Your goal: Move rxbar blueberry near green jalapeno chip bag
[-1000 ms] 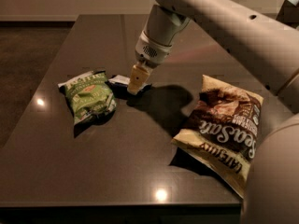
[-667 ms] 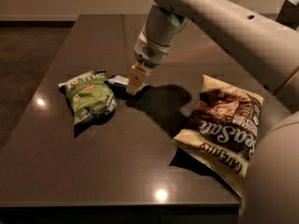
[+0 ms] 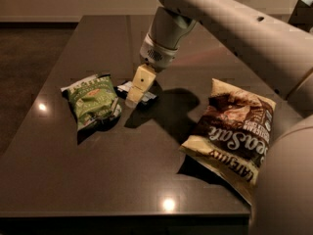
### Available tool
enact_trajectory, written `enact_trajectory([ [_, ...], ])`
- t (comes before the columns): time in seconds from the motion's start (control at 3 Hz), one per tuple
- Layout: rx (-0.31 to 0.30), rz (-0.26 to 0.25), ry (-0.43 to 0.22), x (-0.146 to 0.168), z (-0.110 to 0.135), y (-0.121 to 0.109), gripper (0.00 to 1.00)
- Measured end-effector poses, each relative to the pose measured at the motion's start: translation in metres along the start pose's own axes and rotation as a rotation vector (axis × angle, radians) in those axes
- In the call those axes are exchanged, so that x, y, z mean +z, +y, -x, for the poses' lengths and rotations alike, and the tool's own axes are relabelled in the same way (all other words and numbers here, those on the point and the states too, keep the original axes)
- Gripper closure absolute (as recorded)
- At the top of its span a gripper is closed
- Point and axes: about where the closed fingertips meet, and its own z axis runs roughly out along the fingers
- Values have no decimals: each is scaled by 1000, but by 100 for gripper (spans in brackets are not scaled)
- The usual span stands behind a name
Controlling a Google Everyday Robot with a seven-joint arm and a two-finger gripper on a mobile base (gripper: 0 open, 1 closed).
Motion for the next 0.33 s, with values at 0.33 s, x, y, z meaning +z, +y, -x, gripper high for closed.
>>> enact_trajectory([
  [0.33, 0, 0, 0, 0, 0, 0, 0],
])
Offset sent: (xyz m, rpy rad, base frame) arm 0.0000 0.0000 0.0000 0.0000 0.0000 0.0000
